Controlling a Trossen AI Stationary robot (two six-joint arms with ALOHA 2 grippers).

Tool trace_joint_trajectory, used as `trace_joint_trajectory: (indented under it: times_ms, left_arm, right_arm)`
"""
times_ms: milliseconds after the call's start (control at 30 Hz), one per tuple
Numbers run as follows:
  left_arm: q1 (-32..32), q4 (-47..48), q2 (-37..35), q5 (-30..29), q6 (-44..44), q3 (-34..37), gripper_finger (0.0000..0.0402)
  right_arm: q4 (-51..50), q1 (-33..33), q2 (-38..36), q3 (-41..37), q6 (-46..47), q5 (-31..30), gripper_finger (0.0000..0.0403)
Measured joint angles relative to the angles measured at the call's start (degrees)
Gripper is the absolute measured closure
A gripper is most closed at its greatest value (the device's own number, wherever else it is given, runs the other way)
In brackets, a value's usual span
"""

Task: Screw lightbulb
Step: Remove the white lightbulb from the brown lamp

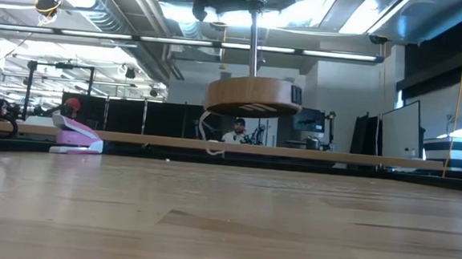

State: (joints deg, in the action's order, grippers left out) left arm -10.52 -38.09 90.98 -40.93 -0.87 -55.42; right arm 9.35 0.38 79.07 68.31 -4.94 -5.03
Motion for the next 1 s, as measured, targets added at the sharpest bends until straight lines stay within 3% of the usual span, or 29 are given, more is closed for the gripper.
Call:
trace_joint_trajectory:
  times_ms: [100,267,433,533,667,867,1000]
  left_arm:
    - [-0.54,-0.14,0.00,1.36,1.27,0.00,0.0249]
    - [-1.68,-0.30,-0.22,9.36,3.89,0.00,0.0249]
    - [-0.63,-1.16,-0.15,31.49,4.40,0.00,0.0249]
    - [0.77,-2.00,-0.09,42.92,1.87,-0.06,0.0249]
    - [2.08,-1.21,-0.09,48.79,-0.92,-0.06,0.0249]
    - [2.23,-0.66,0.09,44.24,-0.41,0.02,0.0249]
    - [1.90,-0.41,0.08,38.61,-0.35,0.05,0.0249]
  right_arm:
    - [-0.23,-0.04,-0.18,0.00,-0.14,4.16,0.0145]
    - [-0.86,-0.09,-1.03,0.00,-0.05,18.29,0.0145]
    - [0.24,-0.11,-1.03,0.00,-0.06,37.24,0.0145]
    - [1.37,-0.18,-0.71,0.03,-0.40,44.30,0.0147]
    - [2.05,-0.20,-0.03,0.04,0.34,46.37,0.0147]
    - [1.06,0.02,0.03,0.02,2.67,39.10,0.0146]
    - [0.95,0.08,0.00,0.00,2.96,34.61,0.0068]
